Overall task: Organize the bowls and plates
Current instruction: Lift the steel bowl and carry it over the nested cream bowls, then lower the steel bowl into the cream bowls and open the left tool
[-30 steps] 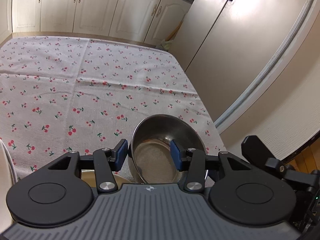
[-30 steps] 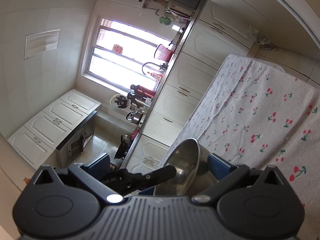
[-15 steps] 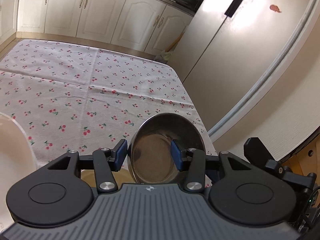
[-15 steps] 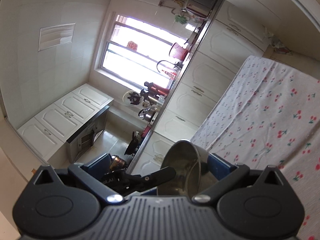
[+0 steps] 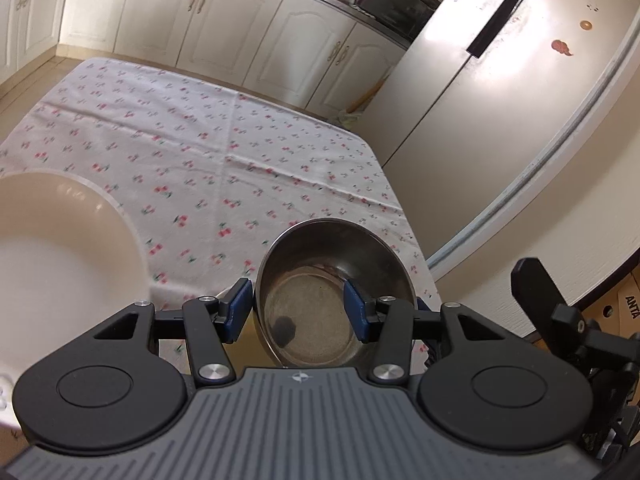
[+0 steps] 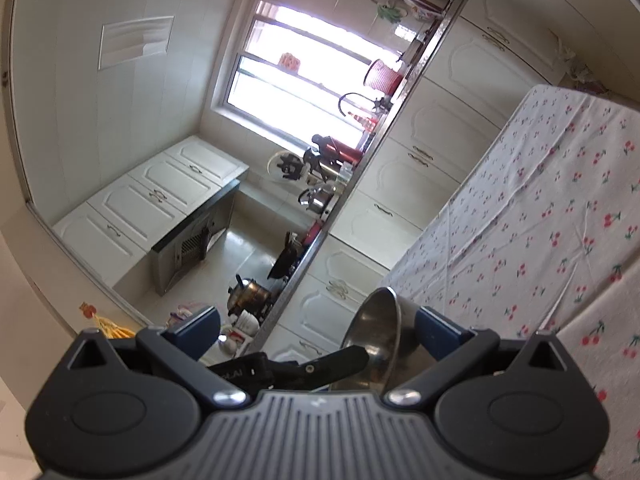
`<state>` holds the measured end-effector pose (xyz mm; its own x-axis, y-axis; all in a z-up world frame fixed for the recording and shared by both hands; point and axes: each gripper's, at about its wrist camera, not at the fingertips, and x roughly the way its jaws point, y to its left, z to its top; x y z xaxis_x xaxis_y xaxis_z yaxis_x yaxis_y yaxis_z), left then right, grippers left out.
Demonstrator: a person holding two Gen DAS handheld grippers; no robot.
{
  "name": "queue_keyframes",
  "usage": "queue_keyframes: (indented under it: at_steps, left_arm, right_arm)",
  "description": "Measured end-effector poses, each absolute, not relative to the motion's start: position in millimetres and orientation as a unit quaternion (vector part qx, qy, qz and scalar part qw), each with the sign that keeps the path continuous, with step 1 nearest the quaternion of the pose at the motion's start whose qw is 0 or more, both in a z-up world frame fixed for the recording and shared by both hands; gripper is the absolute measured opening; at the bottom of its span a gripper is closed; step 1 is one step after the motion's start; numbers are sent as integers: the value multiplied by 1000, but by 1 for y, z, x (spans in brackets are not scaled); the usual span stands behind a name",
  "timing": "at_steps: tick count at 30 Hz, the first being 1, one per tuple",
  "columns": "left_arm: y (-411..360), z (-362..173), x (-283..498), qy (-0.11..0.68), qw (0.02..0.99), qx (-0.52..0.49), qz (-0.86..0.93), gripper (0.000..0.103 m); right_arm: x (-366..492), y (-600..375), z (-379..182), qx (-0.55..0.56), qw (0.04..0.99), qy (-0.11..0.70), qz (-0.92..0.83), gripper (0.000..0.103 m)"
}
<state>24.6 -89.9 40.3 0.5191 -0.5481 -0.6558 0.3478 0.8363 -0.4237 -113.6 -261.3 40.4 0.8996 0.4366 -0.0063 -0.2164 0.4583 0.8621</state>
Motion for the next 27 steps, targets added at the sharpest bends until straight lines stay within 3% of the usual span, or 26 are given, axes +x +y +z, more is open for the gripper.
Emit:
queue_keyframes:
  at_steps: [22,27]
  left_arm:
    - [-72,24,17,425,863,-127,-244,57]
    - [-68,27,16,414,871,-125,-233,66]
  right_arm:
    - [-116,-240,26,464,854,159,176,103]
    - [-121,-242,29,459,860,156,161,103]
